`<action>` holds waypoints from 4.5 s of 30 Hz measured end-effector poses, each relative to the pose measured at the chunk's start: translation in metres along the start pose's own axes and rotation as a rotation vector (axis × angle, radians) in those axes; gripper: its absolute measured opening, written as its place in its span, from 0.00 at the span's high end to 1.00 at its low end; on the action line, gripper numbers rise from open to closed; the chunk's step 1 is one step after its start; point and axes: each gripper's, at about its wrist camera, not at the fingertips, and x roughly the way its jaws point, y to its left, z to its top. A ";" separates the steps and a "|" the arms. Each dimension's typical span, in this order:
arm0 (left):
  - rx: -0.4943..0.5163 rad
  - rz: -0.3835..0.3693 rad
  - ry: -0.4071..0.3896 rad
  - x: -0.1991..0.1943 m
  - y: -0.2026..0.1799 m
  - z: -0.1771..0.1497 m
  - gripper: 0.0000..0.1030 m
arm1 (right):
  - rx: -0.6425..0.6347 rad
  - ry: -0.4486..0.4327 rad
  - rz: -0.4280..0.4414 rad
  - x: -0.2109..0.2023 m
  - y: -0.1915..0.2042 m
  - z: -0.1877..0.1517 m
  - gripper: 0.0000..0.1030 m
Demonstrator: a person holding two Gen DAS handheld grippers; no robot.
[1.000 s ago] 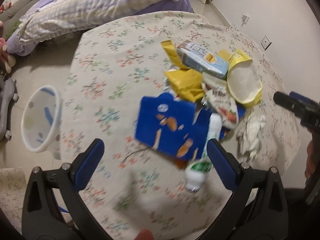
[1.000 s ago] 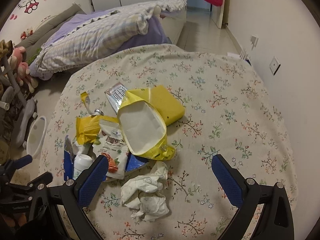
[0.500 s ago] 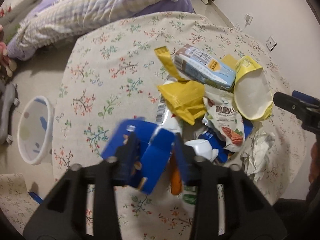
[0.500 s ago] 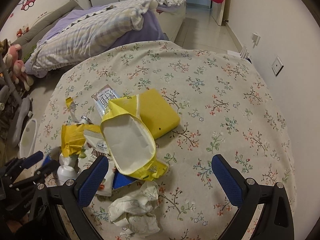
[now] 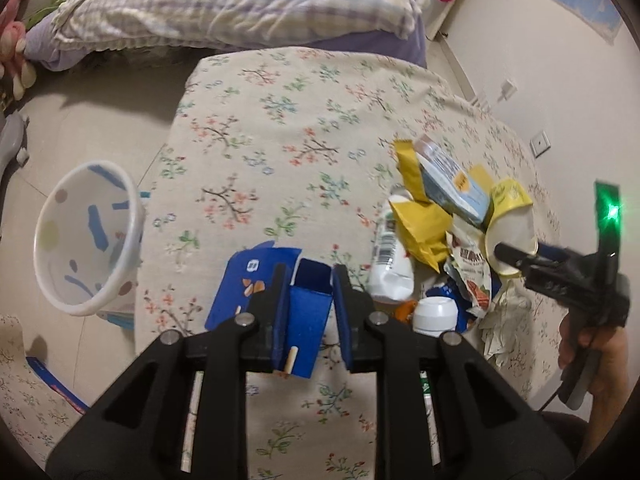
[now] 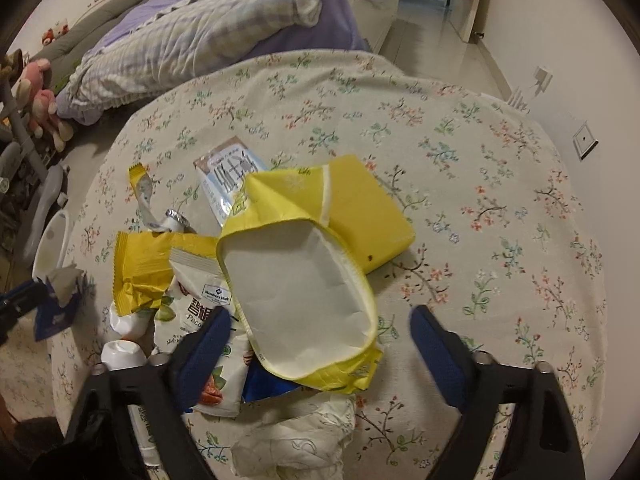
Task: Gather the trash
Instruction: 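Grasp the blue cardboard box with the left gripper while the right gripper grasps the yellow-white bag, then carry the box and bag over the white bin and open both grippers to drop them, then grasp the white AD bottle with the left gripper while the right gripper grasps the crumpled tissue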
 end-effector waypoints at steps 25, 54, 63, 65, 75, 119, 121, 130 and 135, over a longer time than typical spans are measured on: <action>-0.167 -0.024 -0.242 -0.082 0.113 0.012 0.80 | -0.102 -0.220 0.228 -0.088 0.081 0.012 0.87; -0.331 0.361 -0.180 -0.085 0.260 -0.048 0.08 | -0.416 0.003 0.387 0.009 0.345 0.029 0.86; -0.313 0.415 -0.171 -0.087 0.272 -0.055 0.08 | -0.441 0.029 0.401 0.023 0.385 0.034 0.85; -0.303 0.418 -0.175 -0.088 0.270 -0.055 0.08 | -0.430 0.044 0.427 0.021 0.389 0.037 0.81; -0.258 0.396 -0.180 -0.088 0.253 -0.052 0.08 | -0.433 -0.049 0.395 -0.011 0.370 0.037 0.44; 0.188 0.057 0.035 -0.002 -0.025 -0.064 0.08 | 0.027 -0.009 0.105 -0.040 0.005 -0.074 0.16; 0.194 0.049 0.052 0.003 -0.036 -0.065 0.08 | 0.038 0.019 0.120 -0.032 0.001 -0.078 0.16; 0.187 -0.058 0.127 0.024 -0.068 -0.065 0.13 | 0.070 0.125 0.137 0.001 -0.002 -0.083 0.29; 0.198 -0.106 0.169 0.034 -0.084 -0.067 0.42 | 0.065 0.140 0.174 0.003 -0.005 -0.083 0.61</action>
